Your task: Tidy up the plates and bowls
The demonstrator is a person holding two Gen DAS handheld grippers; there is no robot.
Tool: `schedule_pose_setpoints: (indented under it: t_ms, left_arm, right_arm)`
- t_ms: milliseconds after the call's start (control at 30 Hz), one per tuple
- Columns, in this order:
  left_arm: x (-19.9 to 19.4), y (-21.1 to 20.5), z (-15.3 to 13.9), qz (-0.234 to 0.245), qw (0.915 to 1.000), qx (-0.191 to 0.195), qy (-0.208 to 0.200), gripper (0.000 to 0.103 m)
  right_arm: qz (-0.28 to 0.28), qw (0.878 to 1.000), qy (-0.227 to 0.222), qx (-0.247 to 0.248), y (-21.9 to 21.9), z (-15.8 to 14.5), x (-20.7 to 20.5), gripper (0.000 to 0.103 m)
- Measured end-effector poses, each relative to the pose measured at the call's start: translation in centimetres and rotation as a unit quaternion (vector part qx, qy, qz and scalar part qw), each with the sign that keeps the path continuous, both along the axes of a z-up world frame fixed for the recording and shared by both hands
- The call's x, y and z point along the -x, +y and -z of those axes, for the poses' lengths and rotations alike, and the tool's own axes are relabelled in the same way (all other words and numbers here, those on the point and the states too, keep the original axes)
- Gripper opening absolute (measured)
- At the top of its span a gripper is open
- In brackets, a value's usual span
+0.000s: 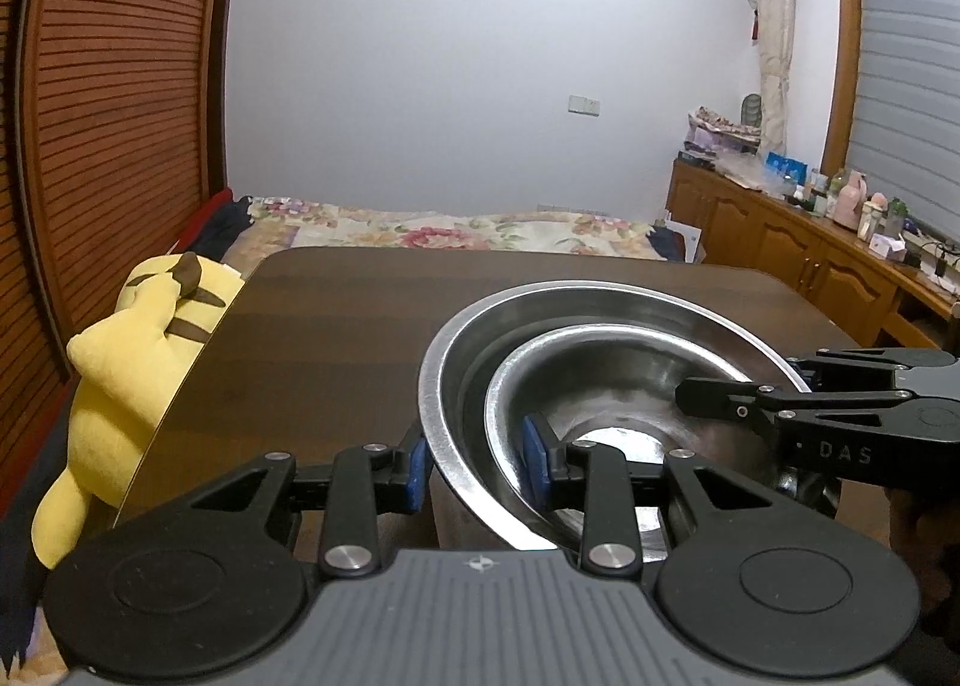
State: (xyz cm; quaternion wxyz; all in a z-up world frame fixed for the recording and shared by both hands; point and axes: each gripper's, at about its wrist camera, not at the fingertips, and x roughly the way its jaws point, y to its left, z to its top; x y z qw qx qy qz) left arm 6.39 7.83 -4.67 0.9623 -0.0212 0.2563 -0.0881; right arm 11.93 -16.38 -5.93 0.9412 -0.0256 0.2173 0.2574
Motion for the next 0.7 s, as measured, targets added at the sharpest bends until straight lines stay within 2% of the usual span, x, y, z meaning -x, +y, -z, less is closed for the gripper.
schedule_pose_setpoints:
  t_ms: [600,667,700]
  left_arm:
    - [0.1,-1.1,0.9,-0.008,0.9997,-0.024,-0.006,0.034]
    - [0.1,-1.1,0.9,-0.009,0.9997,-0.024,-0.005,0.034]
    - [0.1,-1.2,0.9,-0.009,0.9996,-0.025,-0.004,0.034]
  right_arm:
    - [-0.007,1.000,0.013,-0.007,0.4,1.0,-0.3,0.035]
    - [-0.008,1.000,0.012,-0.005,0.4,0.9,-0.3,0.039]
    - [-0.007,1.000,0.008,-0.004,0.4,0.9,-0.2,0.046]
